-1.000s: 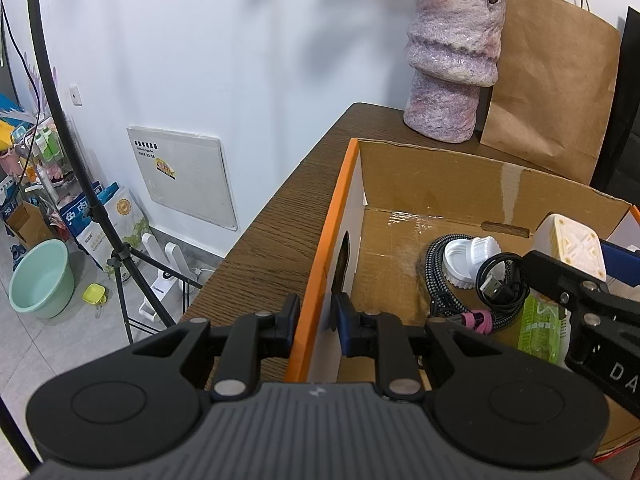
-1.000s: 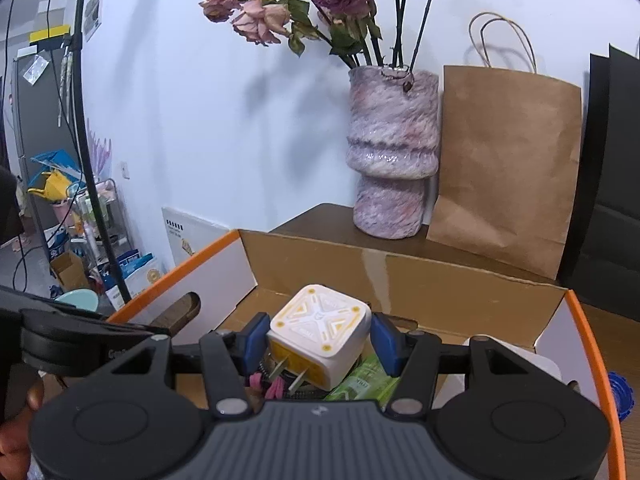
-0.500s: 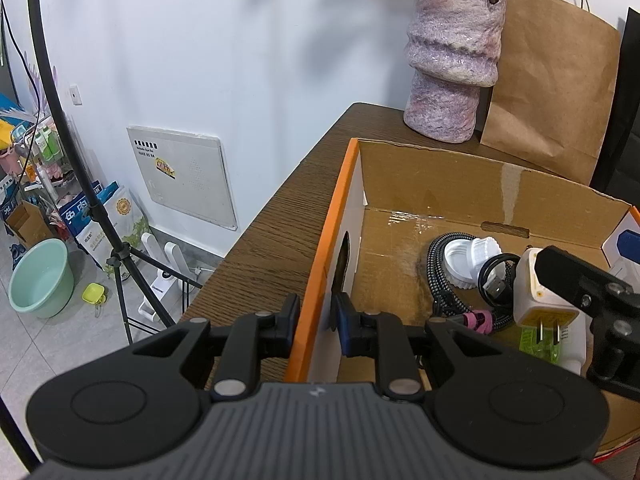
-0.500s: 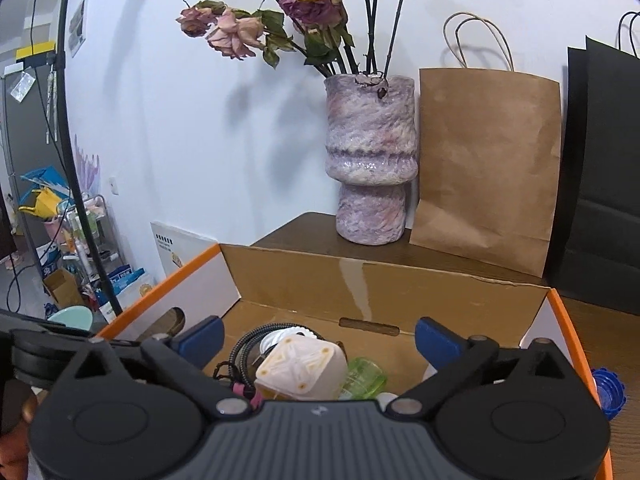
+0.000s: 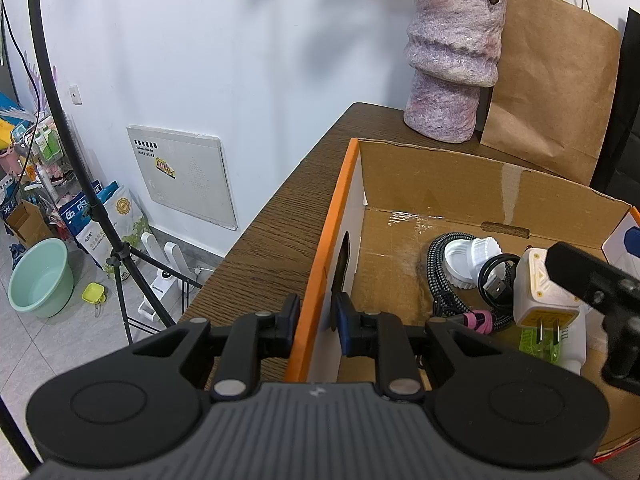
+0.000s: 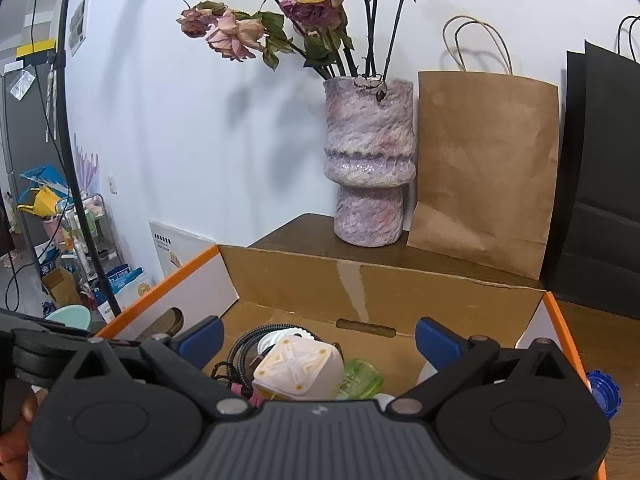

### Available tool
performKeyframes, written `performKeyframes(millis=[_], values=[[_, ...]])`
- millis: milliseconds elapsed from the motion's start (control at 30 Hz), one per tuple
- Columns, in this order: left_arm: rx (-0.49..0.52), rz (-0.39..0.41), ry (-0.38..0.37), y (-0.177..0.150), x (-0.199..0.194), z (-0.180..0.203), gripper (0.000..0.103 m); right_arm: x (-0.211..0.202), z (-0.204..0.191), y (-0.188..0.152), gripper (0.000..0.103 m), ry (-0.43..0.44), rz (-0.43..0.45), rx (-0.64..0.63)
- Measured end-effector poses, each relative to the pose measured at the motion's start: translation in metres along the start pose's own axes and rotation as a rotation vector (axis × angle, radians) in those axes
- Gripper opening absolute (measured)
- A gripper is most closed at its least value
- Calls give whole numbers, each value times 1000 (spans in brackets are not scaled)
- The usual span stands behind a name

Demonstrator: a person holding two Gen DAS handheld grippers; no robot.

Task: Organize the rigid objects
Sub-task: 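Lower the plug adapter beside the green bottle and open the right tool, then move the right tool to the blue screw cap and grasp it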

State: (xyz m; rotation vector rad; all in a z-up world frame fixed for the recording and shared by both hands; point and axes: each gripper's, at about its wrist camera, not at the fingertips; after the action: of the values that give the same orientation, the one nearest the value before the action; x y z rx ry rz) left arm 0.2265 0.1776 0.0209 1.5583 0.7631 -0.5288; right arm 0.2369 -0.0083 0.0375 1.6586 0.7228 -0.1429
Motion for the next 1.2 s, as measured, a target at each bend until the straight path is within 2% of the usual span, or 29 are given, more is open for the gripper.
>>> performKeyframes(millis=[200, 367, 567, 733, 967, 1200], values=[[-3, -1, -2, 1, 0, 0, 20, -13, 8, 6, 102, -4, 28, 2], [-7, -2, -6, 0, 0, -1, 20, -32, 34, 18, 102, -33, 79, 36], [-7, -2, -5, 1, 1, -2, 20, -55, 91, 28, 103, -138, 137, 100], [-14, -3, -11, 1, 1, -3, 20, -66, 148, 27, 103, -244, 146, 155], [-14, -2, -10, 1, 1, -3, 20, -64, 209, 11, 103, -375, 83, 180], [-15, -2, -11, 1, 1, -4, 20, -39, 231, -14, 103, -401, -61, 94]])
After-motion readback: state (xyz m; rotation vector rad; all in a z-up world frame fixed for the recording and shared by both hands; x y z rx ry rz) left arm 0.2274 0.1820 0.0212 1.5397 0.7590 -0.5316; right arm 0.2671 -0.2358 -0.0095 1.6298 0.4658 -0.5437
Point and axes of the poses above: each gripper's, at about its wrist camera, not at the fingertips, and x roughly the way its jaws point, z to its right, y to its top, and after that the axes turned 11 degrees about x, right-handed
